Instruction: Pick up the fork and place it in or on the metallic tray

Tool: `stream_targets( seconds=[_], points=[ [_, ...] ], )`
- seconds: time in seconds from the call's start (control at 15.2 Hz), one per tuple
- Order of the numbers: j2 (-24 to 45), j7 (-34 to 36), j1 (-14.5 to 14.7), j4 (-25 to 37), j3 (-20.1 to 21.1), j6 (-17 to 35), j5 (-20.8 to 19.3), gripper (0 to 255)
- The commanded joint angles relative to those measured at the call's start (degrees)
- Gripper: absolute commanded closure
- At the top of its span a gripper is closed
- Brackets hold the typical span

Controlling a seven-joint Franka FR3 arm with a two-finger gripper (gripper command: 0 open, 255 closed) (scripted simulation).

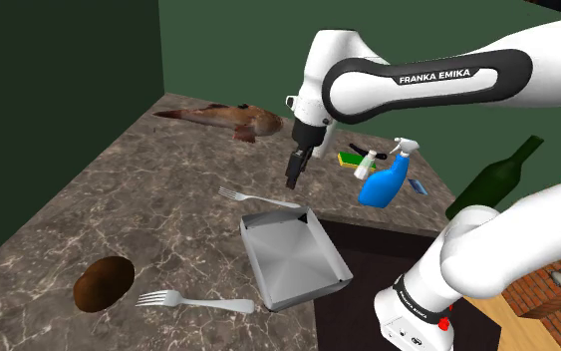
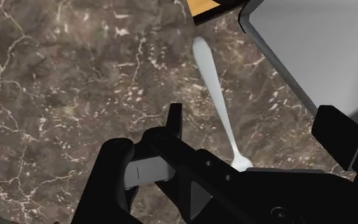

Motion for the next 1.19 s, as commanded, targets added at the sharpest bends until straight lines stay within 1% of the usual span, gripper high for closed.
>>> stream_targets(
  seconds=[0.0, 0.26, 0.53, 0.99, 1.12],
  points=[
    [4.45, 0.09, 0.22, 1.8, 1.16, 3.81, -0.71, 0],
    [12.36, 1.04, 0.86, 5.75, 3.39, 9.77, -2.92, 0],
    [20.38, 2.66, 1.69, 10.68, 5.19, 14.59, -6.42, 0],
    [23.65, 3.59, 1.87, 8.54, 5.28, 19.85, -7.68, 0],
    [23.94, 3.67, 1.89, 8.38, 5.28, 20.28, -7.8, 0]
  ],
)
